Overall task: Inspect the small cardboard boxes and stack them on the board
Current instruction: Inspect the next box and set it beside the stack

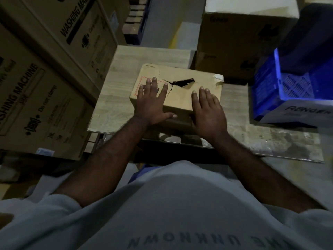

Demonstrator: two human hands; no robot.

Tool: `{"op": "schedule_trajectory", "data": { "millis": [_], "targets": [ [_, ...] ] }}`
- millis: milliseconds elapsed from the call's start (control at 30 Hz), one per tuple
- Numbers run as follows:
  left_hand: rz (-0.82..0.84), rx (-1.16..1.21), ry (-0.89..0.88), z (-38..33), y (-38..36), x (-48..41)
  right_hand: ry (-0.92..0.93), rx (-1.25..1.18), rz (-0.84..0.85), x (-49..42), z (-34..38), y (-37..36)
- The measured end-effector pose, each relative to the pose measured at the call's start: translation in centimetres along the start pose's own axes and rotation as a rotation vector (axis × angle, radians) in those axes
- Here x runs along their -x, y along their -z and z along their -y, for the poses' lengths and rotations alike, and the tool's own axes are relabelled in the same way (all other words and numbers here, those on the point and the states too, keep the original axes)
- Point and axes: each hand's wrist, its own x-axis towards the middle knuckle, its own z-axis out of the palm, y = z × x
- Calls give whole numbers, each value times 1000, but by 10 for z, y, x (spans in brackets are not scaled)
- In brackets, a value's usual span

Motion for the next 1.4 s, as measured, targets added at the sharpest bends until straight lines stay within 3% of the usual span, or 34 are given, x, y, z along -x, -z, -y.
{"op": "schedule_trajectory", "data": {
  "millis": [233,367,600,1000,1133,1233,1300,1400],
  "targets": [
    [-3,-14,-7,1,0,-2,15,30,27,-1,-1,1],
    [105,31,-20,-1,13,-5,3,11,61,-6,-1,8],
    [74,110,-200,-6,51,-40,-19,-66,33,-41,-20,33],
    [21,182,-88,-10,22,-70,-84,-162,71,-53,-35,12],
    [-56,298,-97,-13,30,-58,-152,-447,-65,-51,-39,11],
    [-195,308,-240,-32,34,-35,-280,-668,-226,-40,-46,8],
    [-184,211,-376,-50,31,-23,-371,-803,-251,-32,-47,1],
    [-66,83,-401,-72,22,-17,-465,-1023,-257,-23,-51,-14]
  ]
}}
